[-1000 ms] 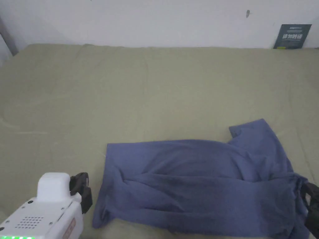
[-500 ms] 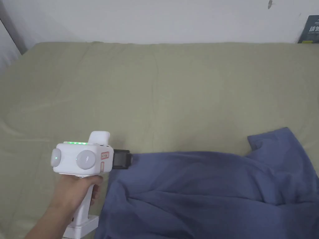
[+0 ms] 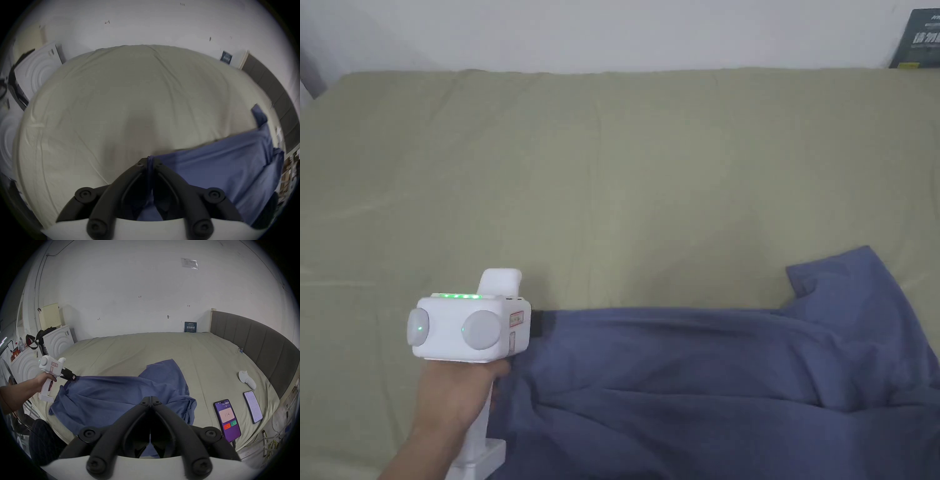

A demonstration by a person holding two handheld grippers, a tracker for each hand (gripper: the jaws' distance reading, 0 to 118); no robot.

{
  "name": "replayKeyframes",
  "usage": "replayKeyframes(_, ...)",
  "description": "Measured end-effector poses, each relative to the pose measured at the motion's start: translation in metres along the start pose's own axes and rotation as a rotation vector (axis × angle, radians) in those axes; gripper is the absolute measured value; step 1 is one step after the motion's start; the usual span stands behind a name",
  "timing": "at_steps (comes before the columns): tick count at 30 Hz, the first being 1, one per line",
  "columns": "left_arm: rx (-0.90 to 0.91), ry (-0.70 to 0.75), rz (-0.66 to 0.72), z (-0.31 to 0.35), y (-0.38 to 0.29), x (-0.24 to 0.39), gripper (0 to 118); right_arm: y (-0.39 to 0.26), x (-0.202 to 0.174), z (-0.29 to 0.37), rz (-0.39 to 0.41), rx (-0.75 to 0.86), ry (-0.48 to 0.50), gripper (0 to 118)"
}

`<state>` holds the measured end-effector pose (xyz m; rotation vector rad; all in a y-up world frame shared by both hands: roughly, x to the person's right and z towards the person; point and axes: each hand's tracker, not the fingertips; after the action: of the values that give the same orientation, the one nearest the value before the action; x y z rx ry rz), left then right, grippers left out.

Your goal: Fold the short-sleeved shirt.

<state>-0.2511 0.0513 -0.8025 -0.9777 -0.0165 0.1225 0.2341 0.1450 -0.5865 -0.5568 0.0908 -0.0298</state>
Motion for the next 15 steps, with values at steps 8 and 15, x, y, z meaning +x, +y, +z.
replayKeyframes(8, 0.043, -0.086, 0.039, 0.04, -0.008, 0.017, 5, 0.013, 0.018, -0.021, -0.033, -0.044, -0.003, 0)
replayKeyframes(15, 0.124, -0.118, 0.012, 0.066, -0.003, 0.01, 5, 0.064, 0.085, -0.126, 0.004, -0.245, -0.123, 9)
